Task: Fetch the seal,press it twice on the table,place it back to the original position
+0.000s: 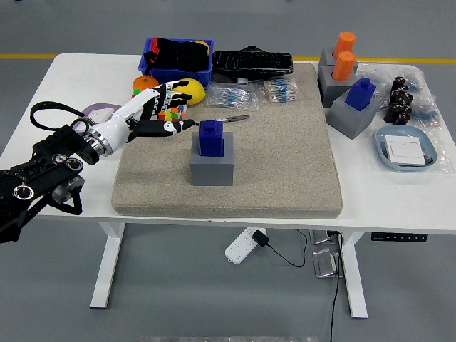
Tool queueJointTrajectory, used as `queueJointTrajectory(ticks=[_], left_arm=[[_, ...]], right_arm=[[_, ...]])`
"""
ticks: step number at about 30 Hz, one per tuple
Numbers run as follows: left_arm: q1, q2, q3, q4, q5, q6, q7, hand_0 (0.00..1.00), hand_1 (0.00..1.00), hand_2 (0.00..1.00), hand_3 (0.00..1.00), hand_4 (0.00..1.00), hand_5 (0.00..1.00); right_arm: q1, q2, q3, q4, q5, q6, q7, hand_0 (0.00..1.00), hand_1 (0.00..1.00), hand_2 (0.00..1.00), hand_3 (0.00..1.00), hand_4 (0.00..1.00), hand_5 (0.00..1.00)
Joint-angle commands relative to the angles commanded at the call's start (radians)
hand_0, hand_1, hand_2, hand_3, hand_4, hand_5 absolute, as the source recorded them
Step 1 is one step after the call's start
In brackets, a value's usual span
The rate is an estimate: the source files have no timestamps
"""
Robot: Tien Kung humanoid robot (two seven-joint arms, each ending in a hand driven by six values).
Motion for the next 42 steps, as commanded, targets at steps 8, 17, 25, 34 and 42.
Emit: queueJointTrajectory(ticks=[8,17,25,34,42], left_arm=[[0.004,-0.051,0.026,0.036,-0.003,0.013,0.003,0.912,0.850,0.813,0.965,0.842,0.176],[0.027,-0.101,0.039,0.069,-0.012,0.018,0.015,0.910,0.847,0.809,0.962,0.852,0.136],[0.031,-0.123,0.036,0.082,-0.016,0.023,0.017,0.908,0.847,0.805,0.960,0.855,0.130],[0.023,-0.134,0.044,0.097,-0.011,0.043,0.010,0.899,0.829,0.779,0.953,0.792,0.002],[0.022,-0.140,0.043,0.105,-0.007,0.061,0.007,0.885,0.799,0.732,0.948,0.768,0.002]], right_arm=[[0.005,-0.001,-0.011,0.001,0.004,0.000,0.001,0.757,0.672,0.665,0.615,0.760,0.495],[0.006,-0.002,-0.022,0.000,0.008,0.000,0.001,0.757,0.672,0.665,0.615,0.760,0.493],[0.005,-0.003,-0.031,0.001,0.010,0.001,0.001,0.757,0.672,0.665,0.616,0.760,0.493],[0.006,-0.001,-0.028,0.001,0.010,0.000,0.002,0.757,0.672,0.665,0.616,0.760,0.494],[0.006,0.001,-0.028,0.000,0.009,0.001,0.002,0.757,0.672,0.665,0.615,0.760,0.494]])
